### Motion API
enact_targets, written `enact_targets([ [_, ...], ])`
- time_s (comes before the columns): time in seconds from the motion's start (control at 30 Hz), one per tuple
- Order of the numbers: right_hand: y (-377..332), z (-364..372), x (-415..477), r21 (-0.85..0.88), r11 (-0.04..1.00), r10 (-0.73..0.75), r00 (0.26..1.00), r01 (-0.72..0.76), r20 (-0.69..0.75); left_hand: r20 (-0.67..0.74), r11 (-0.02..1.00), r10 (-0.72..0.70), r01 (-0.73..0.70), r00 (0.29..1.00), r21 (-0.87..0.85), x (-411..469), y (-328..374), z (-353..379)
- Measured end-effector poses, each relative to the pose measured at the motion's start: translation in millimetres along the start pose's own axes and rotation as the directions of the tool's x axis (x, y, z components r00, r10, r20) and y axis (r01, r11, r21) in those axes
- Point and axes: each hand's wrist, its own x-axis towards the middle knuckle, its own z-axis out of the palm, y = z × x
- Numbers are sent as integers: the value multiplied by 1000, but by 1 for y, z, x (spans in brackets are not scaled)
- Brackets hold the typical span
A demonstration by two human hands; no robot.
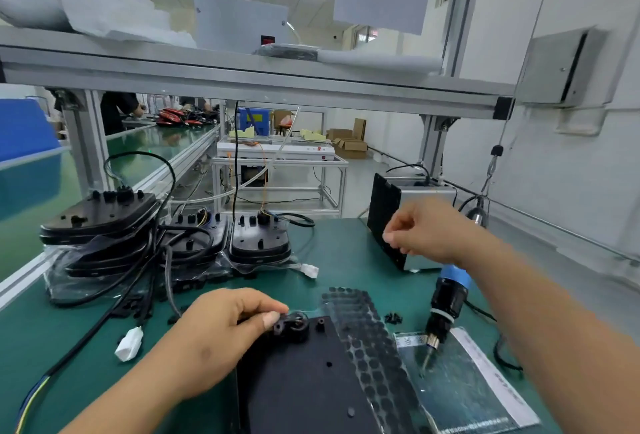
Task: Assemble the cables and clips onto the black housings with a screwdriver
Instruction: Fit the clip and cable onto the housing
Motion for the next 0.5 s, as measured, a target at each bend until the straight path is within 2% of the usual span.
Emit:
enact_targets([
  [0.1,0,22,2,-403,911,-18,985,88,174,10,1000,1,-1,1000,1,0,-1,-1],
  [0.2,2,48,3,-588,784,5,944,201,330,7,1000,-7,7,1000,-10,-1,-2,-2],
  [0.3,4,60,2,-667,701,39,921,252,389,-7,1000,-19,19,1000,-11,-2,-4,-1],
  [0.5,9,66,-4,-674,698,81,908,243,411,-4,999,-25,25,1000,-34,-2,-5,-1],
])
